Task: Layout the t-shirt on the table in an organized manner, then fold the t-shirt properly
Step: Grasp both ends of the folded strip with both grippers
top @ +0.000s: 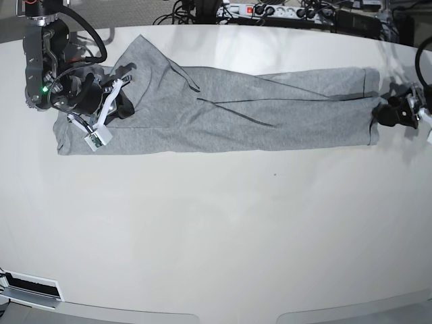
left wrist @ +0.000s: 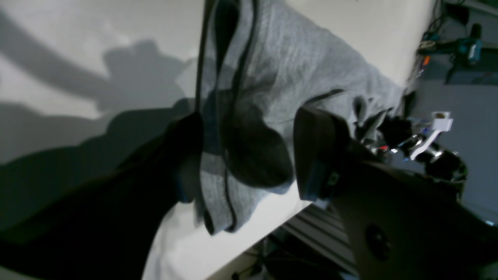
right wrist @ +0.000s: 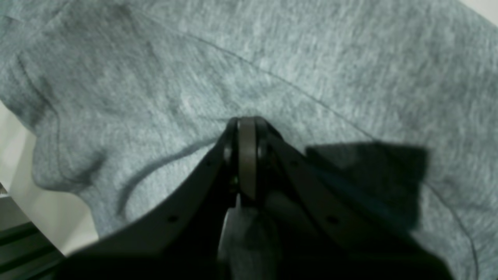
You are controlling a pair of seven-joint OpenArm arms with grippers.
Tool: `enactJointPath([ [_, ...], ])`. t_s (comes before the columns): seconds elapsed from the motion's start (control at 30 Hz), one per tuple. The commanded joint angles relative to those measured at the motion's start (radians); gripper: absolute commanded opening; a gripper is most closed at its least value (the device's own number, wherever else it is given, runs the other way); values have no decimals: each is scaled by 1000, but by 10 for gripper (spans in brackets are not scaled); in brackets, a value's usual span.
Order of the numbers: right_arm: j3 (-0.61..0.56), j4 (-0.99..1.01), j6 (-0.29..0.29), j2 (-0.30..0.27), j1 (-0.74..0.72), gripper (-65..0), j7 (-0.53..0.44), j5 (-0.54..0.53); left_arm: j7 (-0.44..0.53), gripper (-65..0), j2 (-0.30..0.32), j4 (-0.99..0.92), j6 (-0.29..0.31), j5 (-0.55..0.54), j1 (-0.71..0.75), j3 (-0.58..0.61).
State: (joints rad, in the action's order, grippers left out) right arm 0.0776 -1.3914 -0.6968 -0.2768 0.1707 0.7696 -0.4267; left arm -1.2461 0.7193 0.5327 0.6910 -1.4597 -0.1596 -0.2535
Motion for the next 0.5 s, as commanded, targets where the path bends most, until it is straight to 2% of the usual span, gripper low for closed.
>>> enactJointPath([
  [0.0,2,-5,-1,-9,-5,-650,9,9,2,-273,9,10,7,-3,-14,-5],
  [0.1,2,-5,-1,-9,-5,-650,9,9,10,-273,-37,10,7,42,-12,-5],
  [0.3,2,-5,-1,-9,-5,-650,20,9,117,-273,-90,10,7,186,-12,-5],
  [0.47,2,-5,-1,-9,-5,-650,19,8,85,-273,-126,10,7,214,-12,-5],
])
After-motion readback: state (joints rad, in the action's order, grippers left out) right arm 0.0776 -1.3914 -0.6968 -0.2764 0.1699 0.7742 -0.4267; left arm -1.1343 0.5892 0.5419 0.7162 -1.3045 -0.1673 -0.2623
